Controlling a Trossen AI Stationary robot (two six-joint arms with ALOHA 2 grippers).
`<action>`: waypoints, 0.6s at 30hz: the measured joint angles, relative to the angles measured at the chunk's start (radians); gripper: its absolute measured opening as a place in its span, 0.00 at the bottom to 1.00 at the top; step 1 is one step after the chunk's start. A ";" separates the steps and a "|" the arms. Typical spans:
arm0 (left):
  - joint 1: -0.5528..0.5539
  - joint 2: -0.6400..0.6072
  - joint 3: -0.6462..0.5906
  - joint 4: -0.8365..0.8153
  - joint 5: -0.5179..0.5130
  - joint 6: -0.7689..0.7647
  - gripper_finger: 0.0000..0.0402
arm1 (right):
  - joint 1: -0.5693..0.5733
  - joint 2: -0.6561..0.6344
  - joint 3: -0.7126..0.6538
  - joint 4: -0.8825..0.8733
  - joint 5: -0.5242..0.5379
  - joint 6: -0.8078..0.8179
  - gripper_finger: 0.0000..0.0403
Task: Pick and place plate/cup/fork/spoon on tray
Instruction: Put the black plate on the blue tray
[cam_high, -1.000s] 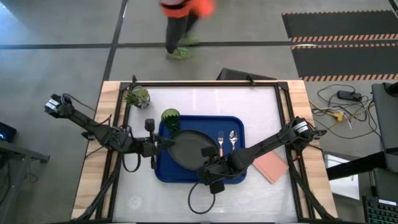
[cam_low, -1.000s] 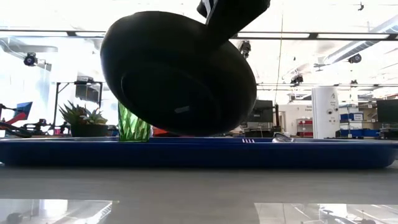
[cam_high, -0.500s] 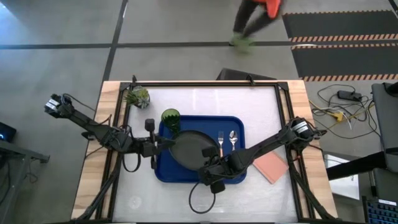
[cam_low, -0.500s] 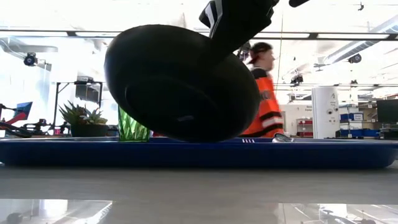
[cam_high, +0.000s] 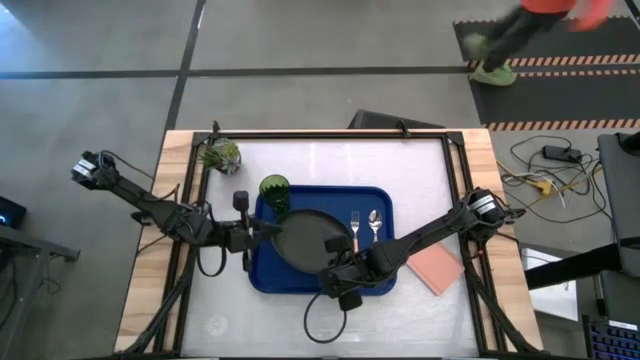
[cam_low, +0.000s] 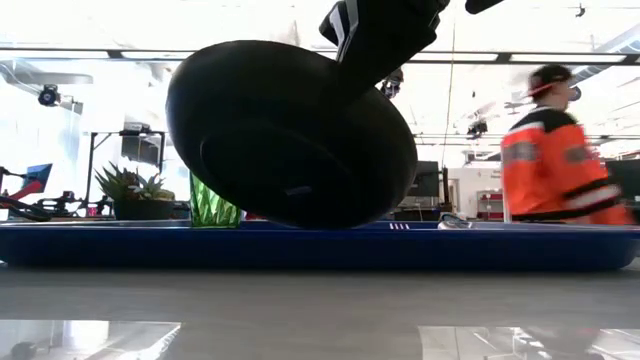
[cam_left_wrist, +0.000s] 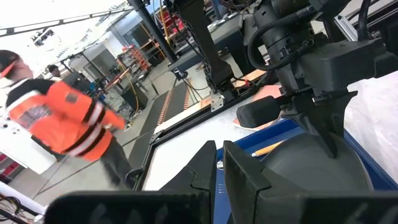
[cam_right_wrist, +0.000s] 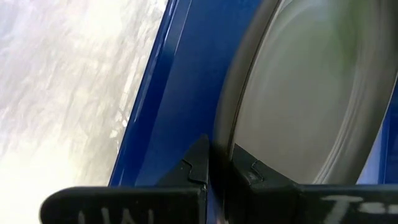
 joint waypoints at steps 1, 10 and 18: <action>0.000 0.000 0.000 0.000 0.000 0.000 0.03 | 0.000 0.000 0.000 0.000 0.000 0.000 0.03; 0.000 0.000 0.000 0.000 0.000 0.000 0.03 | -0.002 0.000 0.000 0.034 0.003 -0.003 0.13; 0.000 0.000 0.000 0.000 0.000 0.000 0.03 | -0.002 0.000 0.000 0.045 0.002 -0.004 0.21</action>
